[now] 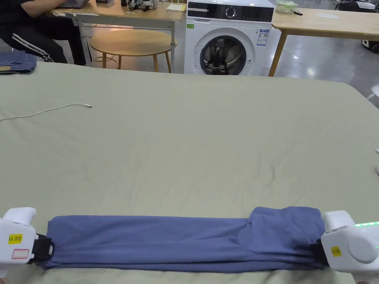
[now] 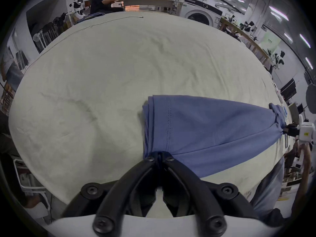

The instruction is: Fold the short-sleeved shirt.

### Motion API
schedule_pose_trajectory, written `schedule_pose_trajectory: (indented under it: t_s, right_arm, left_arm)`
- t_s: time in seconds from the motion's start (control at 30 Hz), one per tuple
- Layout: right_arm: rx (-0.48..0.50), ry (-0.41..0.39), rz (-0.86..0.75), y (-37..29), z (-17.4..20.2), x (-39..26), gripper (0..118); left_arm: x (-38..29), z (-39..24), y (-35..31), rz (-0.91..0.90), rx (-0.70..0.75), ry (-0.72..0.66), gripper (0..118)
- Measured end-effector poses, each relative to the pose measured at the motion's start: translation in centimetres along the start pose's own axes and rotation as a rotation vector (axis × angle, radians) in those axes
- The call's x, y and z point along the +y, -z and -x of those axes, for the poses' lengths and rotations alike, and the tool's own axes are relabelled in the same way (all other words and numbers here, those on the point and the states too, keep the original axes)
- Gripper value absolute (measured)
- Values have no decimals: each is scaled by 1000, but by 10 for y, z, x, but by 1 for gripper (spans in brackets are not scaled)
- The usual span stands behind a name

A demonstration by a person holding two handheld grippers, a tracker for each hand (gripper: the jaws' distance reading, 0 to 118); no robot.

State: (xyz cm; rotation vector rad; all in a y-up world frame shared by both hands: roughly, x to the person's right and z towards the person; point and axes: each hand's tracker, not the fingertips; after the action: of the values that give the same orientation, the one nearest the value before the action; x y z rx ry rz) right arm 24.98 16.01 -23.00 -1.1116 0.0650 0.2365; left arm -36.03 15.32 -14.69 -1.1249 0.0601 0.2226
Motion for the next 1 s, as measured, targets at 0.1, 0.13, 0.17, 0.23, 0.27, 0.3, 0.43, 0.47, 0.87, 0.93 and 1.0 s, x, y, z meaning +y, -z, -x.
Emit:
schedule_pose_trajectory:
  t_s: [0.1, 0.13, 0.17, 0.23, 0.27, 0.3, 0.43, 0.47, 0.87, 0.93, 1.0]
  right_arm:
    - [-52, 23, -99, -22, -2, 11, 76]
    - [-62, 36, -141, -30, -1, 15, 76]
    - [-55, 50, -172, -36, 1, 19, 76]
    - [-46, 66, -242, -45, 8, 28, 76]
    - [-35, 71, -299, -48, 13, 32, 76]
    - [-23, 70, -344, -49, 19, 35, 76]
    - [18, 107, -541, -68, 51, 43, 75]
    - [23, 122, -601, -72, 60, 45, 75]
    - [-7, 207, -967, -90, 131, 65, 0]
    - [-18, 201, -1002, -90, 136, 63, 0]
    - [-1, 180, -1018, -89, 136, 62, 0]
  left_arm:
    - [10, -9, -16, -79, 7, 1, 38]
    - [14, -13, -22, -123, 6, 3, 39]
    - [19, -17, -27, -165, -4, 9, 39]
    - [28, -27, -38, -269, -21, 30, 39]
    - [33, -34, -43, -325, -16, 40, 39]
    - [35, -40, -46, -369, -10, 47, 39]
    - [44, -64, -58, -554, 22, 81, 38]
    - [45, -72, -61, -609, 42, 95, 38]
    - [42, -104, -72, -925, 168, 178, 0]
    - [42, -100, -71, -931, 165, 163, 0]
    - [42, -95, -71, -919, 140, 152, 0]
